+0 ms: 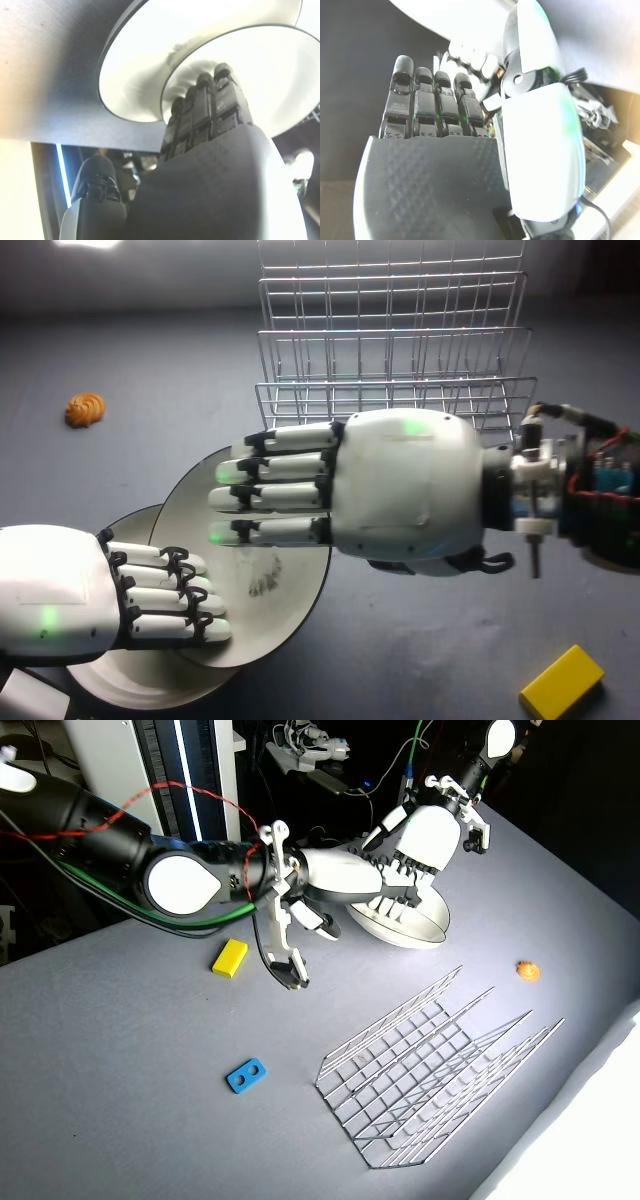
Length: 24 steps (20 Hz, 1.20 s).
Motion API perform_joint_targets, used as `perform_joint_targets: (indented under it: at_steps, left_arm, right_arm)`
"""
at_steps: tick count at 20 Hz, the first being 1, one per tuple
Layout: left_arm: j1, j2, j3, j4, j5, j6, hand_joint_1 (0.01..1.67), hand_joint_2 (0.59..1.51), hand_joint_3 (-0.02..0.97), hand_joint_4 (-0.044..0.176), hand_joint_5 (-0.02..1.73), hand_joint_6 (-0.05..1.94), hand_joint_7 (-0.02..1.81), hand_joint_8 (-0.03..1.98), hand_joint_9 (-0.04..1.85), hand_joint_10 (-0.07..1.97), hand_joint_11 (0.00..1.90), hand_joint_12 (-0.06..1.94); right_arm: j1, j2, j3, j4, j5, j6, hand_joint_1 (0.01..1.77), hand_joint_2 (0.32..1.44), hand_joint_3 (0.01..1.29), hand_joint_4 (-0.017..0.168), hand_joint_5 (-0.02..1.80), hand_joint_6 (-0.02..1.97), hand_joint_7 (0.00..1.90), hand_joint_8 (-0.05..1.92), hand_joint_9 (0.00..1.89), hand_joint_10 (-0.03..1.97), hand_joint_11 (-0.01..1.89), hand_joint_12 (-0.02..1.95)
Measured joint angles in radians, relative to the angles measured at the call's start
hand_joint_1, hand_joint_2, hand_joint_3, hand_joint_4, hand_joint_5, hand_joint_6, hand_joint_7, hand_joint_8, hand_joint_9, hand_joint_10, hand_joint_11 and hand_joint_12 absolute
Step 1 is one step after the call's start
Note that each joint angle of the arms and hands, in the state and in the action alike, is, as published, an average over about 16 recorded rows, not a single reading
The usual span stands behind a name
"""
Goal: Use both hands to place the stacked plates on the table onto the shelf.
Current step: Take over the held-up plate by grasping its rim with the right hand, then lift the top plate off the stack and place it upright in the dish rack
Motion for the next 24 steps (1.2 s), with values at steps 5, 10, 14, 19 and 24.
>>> perform_joint_targets:
  at_steps: [5,10,14,19,24]
  left_arm:
    - [0.000,-0.003,0.000,-0.004,0.002,0.000,0.02,1.197,0.016,-0.005,0.07,-0.03,0.04,-0.01,0.05,0.01,0.02,0.01]
    - [0.000,-0.005,0.000,-0.008,0.003,0.000,0.02,1.198,0.016,-0.005,0.06,-0.03,0.04,-0.01,0.05,0.01,0.02,0.01]
    - [0.000,-0.005,0.002,-0.015,0.001,0.000,0.02,1.198,0.016,-0.005,0.06,-0.02,0.03,-0.01,0.04,0.01,0.02,0.01]
    - [-0.014,0.001,0.011,-0.032,-0.004,0.000,0.02,1.198,0.016,-0.002,0.06,-0.01,0.03,-0.01,0.03,0.01,0.02,0.01]
    - [-0.052,0.025,0.027,-0.069,-0.018,0.000,0.02,1.198,0.016,0.000,0.06,0.00,0.04,-0.01,0.02,0.01,0.02,0.01]
  right_arm:
    - [-0.002,-0.081,0.068,0.051,-0.019,-0.064,1.25,1.00,0.02,0.004,0.16,0.02,0.12,0.01,0.12,0.01,0.02,0.53]
    - [-0.003,-0.141,0.119,0.085,-0.023,-0.099,1.21,1.03,0.02,0.004,0.34,0.02,0.32,0.01,0.32,0.01,0.11,0.69]
    - [-0.004,-0.167,0.144,0.099,-0.015,-0.115,1.17,1.03,0.02,0.005,0.52,0.07,0.53,0.05,0.54,0.00,0.25,0.85]
    - [-0.003,-0.179,0.152,0.106,0.002,-0.122,1.13,1.02,0.01,0.011,0.73,0.21,0.76,0.24,0.85,0.00,0.47,0.99]
    - [-0.002,-0.180,0.151,0.105,0.018,-0.123,1.12,0.99,0.01,0.017,0.85,0.36,0.89,0.51,1.08,0.00,0.65,1.04]
